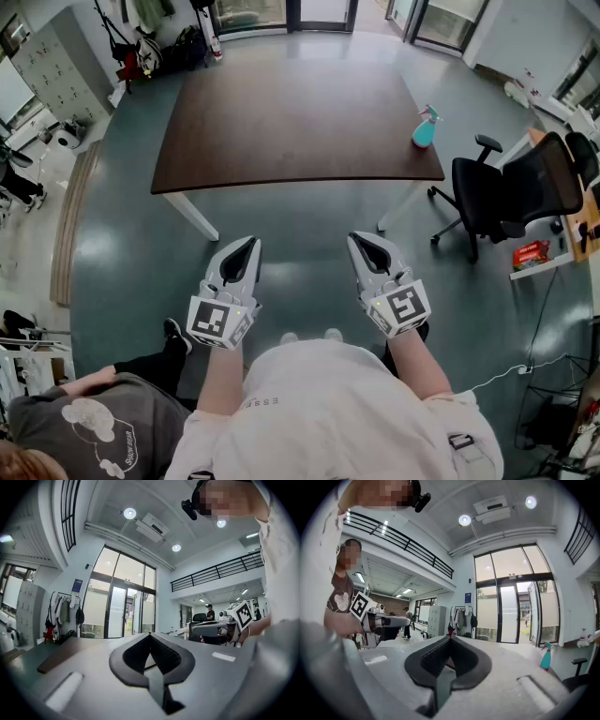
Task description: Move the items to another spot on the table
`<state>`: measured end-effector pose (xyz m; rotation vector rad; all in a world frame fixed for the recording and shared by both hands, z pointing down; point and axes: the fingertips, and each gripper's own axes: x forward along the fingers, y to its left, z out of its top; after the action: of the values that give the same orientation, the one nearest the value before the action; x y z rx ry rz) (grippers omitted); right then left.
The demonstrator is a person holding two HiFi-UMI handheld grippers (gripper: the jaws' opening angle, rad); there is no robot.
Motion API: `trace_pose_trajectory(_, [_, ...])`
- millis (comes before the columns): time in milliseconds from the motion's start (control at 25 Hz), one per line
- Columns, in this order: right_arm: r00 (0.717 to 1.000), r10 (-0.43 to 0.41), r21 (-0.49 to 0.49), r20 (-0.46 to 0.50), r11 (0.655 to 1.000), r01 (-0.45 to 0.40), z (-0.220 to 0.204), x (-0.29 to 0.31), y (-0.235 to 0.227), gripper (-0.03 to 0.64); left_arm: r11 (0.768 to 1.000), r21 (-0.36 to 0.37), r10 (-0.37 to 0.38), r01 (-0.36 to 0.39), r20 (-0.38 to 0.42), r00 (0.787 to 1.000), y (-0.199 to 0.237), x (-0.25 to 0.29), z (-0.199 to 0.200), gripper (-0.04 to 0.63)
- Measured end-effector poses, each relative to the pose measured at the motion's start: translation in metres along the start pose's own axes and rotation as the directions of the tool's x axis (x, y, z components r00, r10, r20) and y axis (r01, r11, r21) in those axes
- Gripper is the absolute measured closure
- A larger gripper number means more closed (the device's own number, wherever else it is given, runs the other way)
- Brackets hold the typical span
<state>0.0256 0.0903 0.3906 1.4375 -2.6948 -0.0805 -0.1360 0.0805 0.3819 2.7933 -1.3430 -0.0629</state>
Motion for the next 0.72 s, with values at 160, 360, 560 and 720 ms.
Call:
trace_pose_trajectory(160, [1.0,0.0,0.018,0.001,1.0,0.0,-0.001,0.0,0.002,0.629,1.0,-0.005,-0.001,0.001,-0.012,1.0,-0.001,-0.001,0.001,0.58])
trace_pose_trajectory(360, [1.0,-0.002,0.026,-0.004,1.0,0.002,-0.003,0.001,0.002,0.629,1.0,-0.003,-0.006,0.005,-0.013,1.0,0.001,0.0,0.001,0.58])
trace_pose_trajectory(560, [1.0,0.005,0.049,-0.013,0.999,-0.004,-0.007,0.002,0.008,0.629,1.0,-0.005,-0.007,0.007,-0.012,1.0,0.001,-0.004,-0.001,0.58])
trace_pose_trajectory(720, [0.999,-0.034,0.129,-0.019,0.991,0.036,-0.015,0.002,-0.001,0.629,1.0,-0.008,-0.011,0.01,-0.016,1.0,0.002,-0.004,-0.004,0.58])
